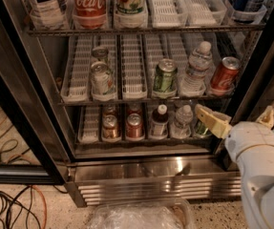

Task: Pick coke can from middle shelf of fridge

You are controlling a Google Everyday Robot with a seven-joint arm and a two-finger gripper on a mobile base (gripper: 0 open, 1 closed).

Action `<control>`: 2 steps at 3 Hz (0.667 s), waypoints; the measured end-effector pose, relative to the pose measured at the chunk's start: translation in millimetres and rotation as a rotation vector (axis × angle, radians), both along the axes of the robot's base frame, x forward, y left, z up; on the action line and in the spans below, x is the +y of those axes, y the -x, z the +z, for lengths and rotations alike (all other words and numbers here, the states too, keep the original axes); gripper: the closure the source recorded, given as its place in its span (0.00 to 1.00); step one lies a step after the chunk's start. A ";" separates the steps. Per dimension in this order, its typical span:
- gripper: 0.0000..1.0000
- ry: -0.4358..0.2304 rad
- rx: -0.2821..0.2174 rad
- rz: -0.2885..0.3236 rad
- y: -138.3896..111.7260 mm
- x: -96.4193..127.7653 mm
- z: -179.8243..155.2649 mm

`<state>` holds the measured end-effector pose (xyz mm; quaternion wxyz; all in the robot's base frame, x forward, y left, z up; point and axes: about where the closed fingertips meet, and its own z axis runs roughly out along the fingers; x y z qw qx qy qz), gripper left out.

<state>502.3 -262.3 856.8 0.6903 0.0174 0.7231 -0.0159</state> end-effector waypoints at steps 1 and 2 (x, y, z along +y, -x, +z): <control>0.00 0.009 -0.082 -0.071 10.7 1.1 2.5; 0.00 0.009 -0.082 -0.071 10.7 1.1 2.5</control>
Offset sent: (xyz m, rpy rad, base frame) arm -0.0191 0.0303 0.0076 -0.0475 -0.1393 0.0620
